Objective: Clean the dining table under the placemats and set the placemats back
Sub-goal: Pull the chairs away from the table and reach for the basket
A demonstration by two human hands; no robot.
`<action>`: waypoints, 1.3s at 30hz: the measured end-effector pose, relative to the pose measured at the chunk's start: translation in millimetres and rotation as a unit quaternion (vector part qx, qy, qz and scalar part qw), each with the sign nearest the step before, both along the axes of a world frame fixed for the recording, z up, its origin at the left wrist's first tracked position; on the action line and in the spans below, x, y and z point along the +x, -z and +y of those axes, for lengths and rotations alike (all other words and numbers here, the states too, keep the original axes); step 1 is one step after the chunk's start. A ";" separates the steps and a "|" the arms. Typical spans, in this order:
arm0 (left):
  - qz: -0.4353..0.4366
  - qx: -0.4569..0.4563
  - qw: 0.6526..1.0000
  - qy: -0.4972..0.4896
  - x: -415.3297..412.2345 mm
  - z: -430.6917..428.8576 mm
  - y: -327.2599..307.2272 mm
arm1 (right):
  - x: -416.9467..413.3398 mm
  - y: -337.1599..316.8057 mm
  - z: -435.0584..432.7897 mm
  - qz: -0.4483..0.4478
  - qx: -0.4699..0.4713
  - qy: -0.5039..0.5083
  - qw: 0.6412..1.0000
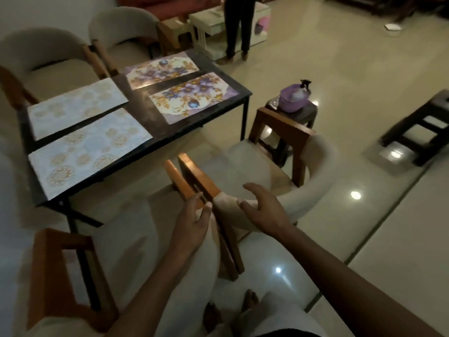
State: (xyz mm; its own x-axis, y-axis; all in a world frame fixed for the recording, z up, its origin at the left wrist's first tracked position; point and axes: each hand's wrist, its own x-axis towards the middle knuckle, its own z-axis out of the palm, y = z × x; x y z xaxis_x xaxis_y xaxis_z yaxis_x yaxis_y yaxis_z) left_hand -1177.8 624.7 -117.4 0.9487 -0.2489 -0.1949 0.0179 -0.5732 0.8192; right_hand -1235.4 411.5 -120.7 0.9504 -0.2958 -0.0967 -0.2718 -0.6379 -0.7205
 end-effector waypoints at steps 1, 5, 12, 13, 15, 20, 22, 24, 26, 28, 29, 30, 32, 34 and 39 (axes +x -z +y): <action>-0.003 -0.002 1.000 0.014 2.2 -10.1 0.7 | -1.9 -2.7 -11.1 -0.004 -0.001 0.012 1.000; 0.003 -0.008 0.998 0.059 7.6 -67.1 -3.6 | -7.8 -10.6 -67.1 -0.025 -0.006 0.045 0.999; -0.010 0.010 0.996 0.086 35.9 -194.1 2.8 | 4.4 -5.4 -198.8 -0.038 0.034 0.091 0.995; -0.013 0.015 0.996 0.088 39.4 -214.8 3.1 | 6.7 -4.0 -218.9 -0.037 0.040 0.097 0.994; -0.020 0.021 0.996 0.087 47.4 -270.0 5.7 | 10.4 1.4 -271.5 -0.029 0.056 0.113 0.992; -0.010 0.003 0.997 0.081 60.1 -395.8 -3.2 | 14.2 1.1 -387.3 0.002 0.044 0.122 0.991; -0.004 -0.009 0.996 0.087 64.7 -440.5 -6.0 | 16.9 -2.0 -426.6 0.011 0.037 0.124 0.992; 0.005 -0.019 0.995 0.093 69.6 -482.4 -7.9 | 19.7 -4.6 -463.3 0.012 0.032 0.131 0.991; 0.023 -0.033 0.994 0.102 75.8 -516.9 -8.8 | 23.2 -6.3 -493.1 0.015 0.035 0.142 0.989; 0.030 -0.039 0.992 0.113 85.3 -549.1 -8.5 | 29.9 -4.5 -520.8 0.017 0.033 0.148 0.988; 0.032 -0.038 0.992 0.115 91.1 -563.7 -7.2 | 34.7 -2.8 -533.1 0.021 0.030 0.147 0.988; 0.035 -0.036 0.992 0.114 97.7 -577.0 -4.9 | 40.3 -1.0 -545.0 0.027 0.030 0.145 0.989; 0.035 -0.034 0.993 0.107 110.3 -600.7 -1.6 | 52.1 1.7 -566.0 0.034 0.034 0.139 0.989; 0.032 -0.033 0.993 0.108 125.7 -628.4 2.0 | 68.3 6.2 -592.6 0.032 0.041 0.129 0.990; 0.021 -0.028 0.995 0.091 186.6 -706.2 18.5 | 121.7 9.5 -672.5 0.041 0.035 0.108 0.993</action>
State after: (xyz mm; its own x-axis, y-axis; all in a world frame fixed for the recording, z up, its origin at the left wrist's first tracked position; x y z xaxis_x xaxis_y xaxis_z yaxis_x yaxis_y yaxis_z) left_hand -991.2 -81.5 -135.9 0.8786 -0.4267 -0.2147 -0.0467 -0.5241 0.8504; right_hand -1113.7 -260.9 -130.3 0.8537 -0.4816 -0.1979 -0.4558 -0.5076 -0.7311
